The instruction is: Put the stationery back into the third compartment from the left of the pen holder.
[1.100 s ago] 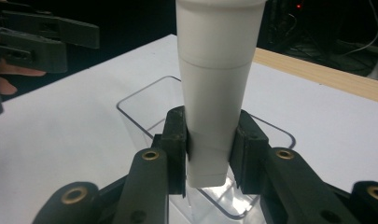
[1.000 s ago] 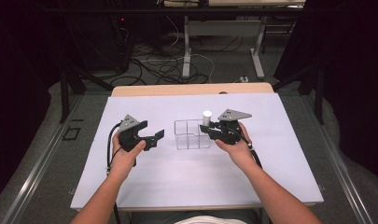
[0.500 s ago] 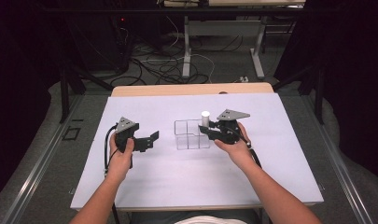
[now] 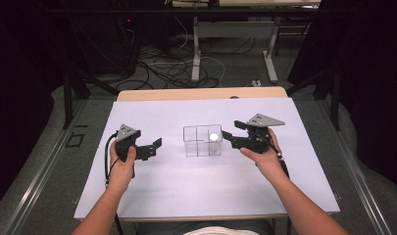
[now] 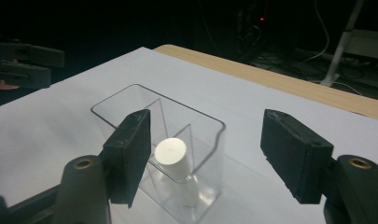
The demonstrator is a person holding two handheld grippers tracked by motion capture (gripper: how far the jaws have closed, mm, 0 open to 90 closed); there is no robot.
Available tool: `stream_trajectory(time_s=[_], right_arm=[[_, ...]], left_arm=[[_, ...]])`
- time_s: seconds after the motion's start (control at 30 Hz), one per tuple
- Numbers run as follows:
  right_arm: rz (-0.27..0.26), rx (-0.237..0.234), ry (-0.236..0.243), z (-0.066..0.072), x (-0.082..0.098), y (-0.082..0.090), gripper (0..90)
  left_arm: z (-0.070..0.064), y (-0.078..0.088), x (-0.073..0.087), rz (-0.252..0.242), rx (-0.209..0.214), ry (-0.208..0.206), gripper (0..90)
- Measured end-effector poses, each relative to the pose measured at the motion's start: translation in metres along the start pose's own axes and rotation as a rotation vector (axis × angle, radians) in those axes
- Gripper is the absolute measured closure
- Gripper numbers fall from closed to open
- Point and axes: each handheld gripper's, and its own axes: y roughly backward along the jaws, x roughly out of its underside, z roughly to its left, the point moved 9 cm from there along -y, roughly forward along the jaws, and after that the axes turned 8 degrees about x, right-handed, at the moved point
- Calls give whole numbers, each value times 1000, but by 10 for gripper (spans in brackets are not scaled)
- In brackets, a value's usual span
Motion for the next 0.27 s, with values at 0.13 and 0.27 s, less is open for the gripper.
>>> stream_trajectory(time_s=[0.13,0.27], right_arm=[[19,82,-62,-30,4,22,131],[70,173,-107,-58,24,32,117]], left_arm=[[8,10,4,4,-31,-7,70],[17,17,8,5,-57,12,70]])
